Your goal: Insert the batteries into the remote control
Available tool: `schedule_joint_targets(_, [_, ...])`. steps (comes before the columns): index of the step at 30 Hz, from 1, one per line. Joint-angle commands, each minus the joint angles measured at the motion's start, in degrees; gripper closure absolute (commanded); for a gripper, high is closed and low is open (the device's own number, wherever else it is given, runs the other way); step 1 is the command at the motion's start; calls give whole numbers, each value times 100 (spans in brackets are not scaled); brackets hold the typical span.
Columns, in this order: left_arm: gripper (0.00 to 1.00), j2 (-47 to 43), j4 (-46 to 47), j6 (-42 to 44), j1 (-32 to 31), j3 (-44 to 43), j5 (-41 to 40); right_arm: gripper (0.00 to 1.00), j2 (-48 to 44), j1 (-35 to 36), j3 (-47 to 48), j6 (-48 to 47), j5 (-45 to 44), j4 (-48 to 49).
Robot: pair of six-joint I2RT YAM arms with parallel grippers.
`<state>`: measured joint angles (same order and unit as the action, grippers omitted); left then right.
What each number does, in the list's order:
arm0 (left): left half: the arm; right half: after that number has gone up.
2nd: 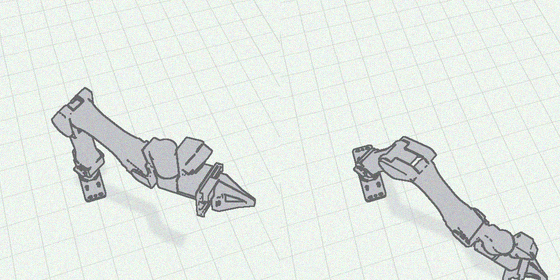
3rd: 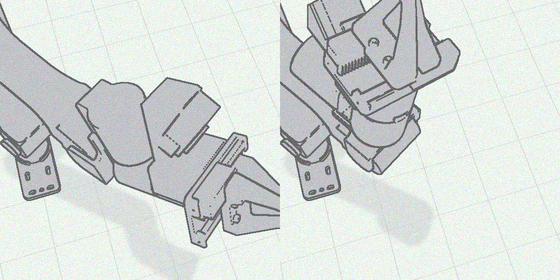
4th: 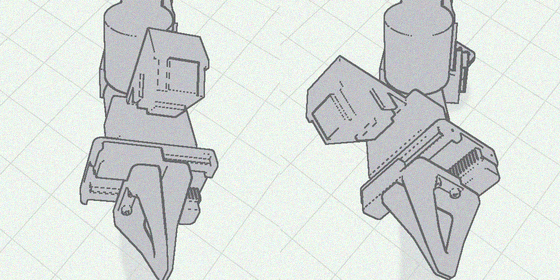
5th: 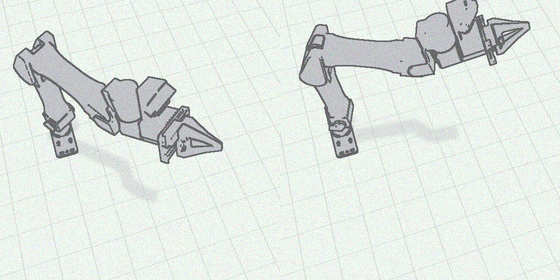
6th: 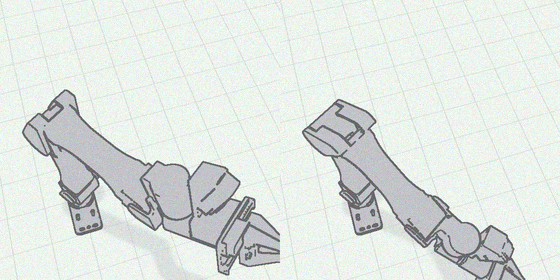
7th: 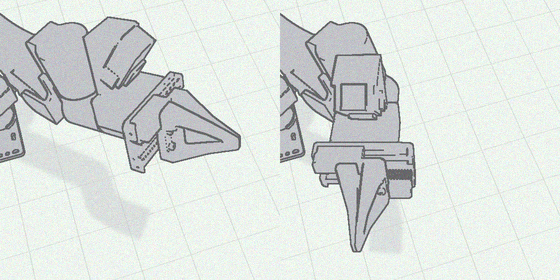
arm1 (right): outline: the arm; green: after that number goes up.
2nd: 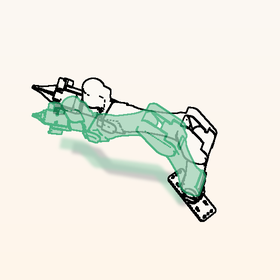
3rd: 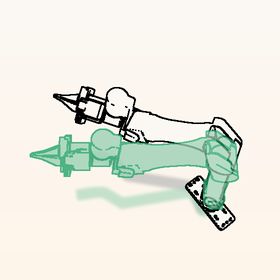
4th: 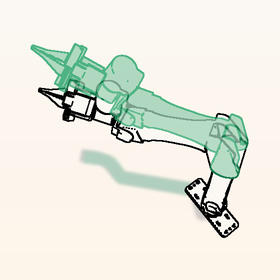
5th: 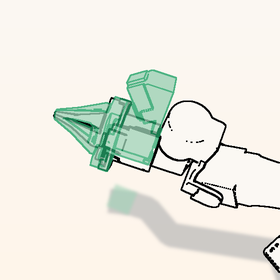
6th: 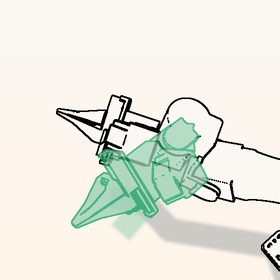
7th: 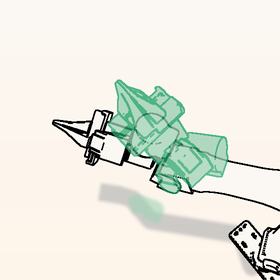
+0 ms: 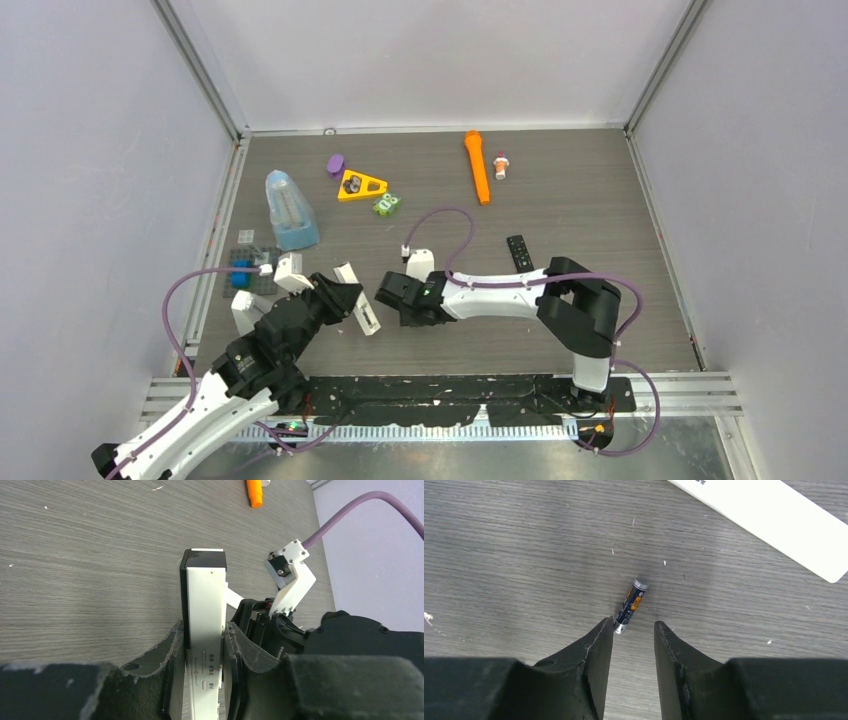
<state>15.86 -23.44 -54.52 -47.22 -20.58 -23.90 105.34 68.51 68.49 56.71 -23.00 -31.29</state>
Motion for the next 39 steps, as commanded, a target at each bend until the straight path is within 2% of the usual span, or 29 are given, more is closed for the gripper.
schedule_joint_targets(1, [100, 16, 279, 134, 20, -205, -75, 61, 173, -14, 323, -17, -227, -54])
schedule_joint_targets(8, [100, 22, 407, 102, 18, -133, -46, 68, 338, -30, 331, -73, -145, -45])
schedule_joint_targets(10, [100, 23, 418, 94, 20, -122, -30, 74, 318, -38, 278, -108, -117, 6])
schedule_joint_targets(12, [100, 22, 436, 93, 20, -122, -14, 83, 264, -50, 177, -205, -78, 134])
schedule_joint_targets(13, [100, 23, 449, 91, 20, -116, -3, 91, 199, -63, 93, -288, 45, 221])
schedule_joint_targets(15, [100, 18, 463, 96, 20, -136, 43, 94, -32, -98, -183, -826, 468, 744])
schedule_joint_targets(18, [100, -1, 463, 187, 20, -159, 164, 95, -631, -119, -637, -1713, 880, 1548])
schedule_joint_targets(22, [100, 4, 553, 288, 20, -173, 316, 95, -1718, -187, -1342, -2877, 1366, 2101])
schedule_joint_targets(24, [100, 49, 630, 292, 22, -174, 380, 95, -2537, -254, -1813, -3421, 1930, 2547])
schedule_joint_targets(26, [100, 118, 713, 281, 28, -178, 450, 95, -3146, -288, -2337, -3915, 2899, 3099])
schedule_joint_targets(29, [100, 260, 972, 259, 29, -164, 710, 95, -3937, -290, -3002, -4409, 3572, 3759])
schedule_joint_targets(34, [100, 748, 1882, 163, 59, -52, 1530, 95, -4936, -294, -3252, -4785, 4274, 3837])
schedule_joint_targets(39, [100, 1421, 3313, 219, 79, -24, 2729, 95, -5229, -290, -2909, -4755, 4541, 3189])
